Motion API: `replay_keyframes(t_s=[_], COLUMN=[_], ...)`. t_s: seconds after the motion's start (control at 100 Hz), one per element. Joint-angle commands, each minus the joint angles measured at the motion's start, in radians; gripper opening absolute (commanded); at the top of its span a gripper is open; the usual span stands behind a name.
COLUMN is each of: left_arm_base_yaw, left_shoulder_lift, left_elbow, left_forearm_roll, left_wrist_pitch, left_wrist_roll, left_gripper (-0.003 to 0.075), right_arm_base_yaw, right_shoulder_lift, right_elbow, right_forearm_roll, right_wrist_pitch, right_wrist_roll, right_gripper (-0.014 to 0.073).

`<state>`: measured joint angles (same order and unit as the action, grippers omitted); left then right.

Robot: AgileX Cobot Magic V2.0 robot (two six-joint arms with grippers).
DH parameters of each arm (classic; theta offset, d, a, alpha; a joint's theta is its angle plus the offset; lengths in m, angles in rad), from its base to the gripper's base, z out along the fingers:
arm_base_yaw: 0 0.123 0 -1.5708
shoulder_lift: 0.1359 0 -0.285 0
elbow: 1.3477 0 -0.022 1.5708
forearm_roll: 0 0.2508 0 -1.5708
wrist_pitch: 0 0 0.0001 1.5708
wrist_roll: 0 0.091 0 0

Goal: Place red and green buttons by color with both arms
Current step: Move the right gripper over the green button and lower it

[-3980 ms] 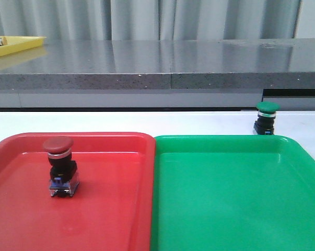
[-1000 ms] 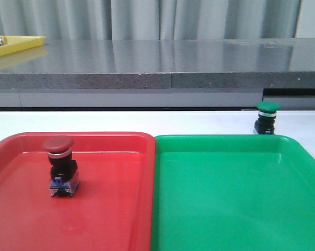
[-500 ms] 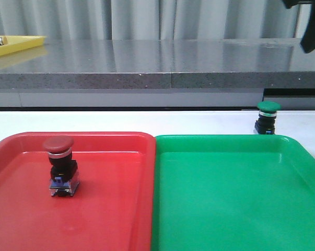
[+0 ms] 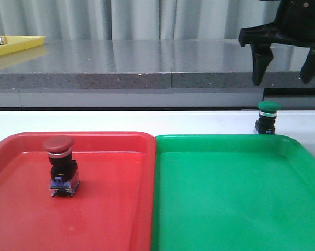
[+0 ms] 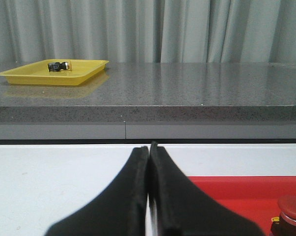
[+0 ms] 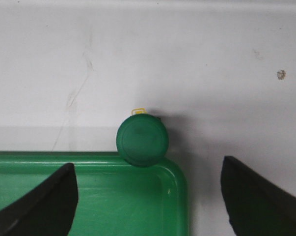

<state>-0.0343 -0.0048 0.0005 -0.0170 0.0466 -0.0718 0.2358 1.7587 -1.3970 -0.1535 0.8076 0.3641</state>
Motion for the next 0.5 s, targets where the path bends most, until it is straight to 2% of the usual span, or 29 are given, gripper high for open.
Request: replay_keyframes(t_s=[0.0,0.23,0.49], left_arm_base_yaw=[0.0,0.0,0.0], left_shoulder_lift=[-0.032,-0.032,-0.032], left_elbow=[0.013,0.013,0.013], left_forearm_roll=[-0.007,-0.007,-0.007], left_wrist_pitch=[-0.072,-0.072,-0.072], left_wrist_roll=[-0.002,-0.002,-0.002], left_gripper=[-0.002,-0.002,-0.002], right_arm_base_yaw=[0.0,-0.007,-0.007], right_shoulder_lift=[-0.002,0.111,0.167], right_elbow=[-0.067,-0.15,-0.165], right_forearm_roll=[-0.022,0.031,0.045], right_wrist_pitch=[0.0,0.06,0.076], right_wrist_roll=[0.01,0.01,0.01], right_gripper=[0.0594,0.0594,0.0587])
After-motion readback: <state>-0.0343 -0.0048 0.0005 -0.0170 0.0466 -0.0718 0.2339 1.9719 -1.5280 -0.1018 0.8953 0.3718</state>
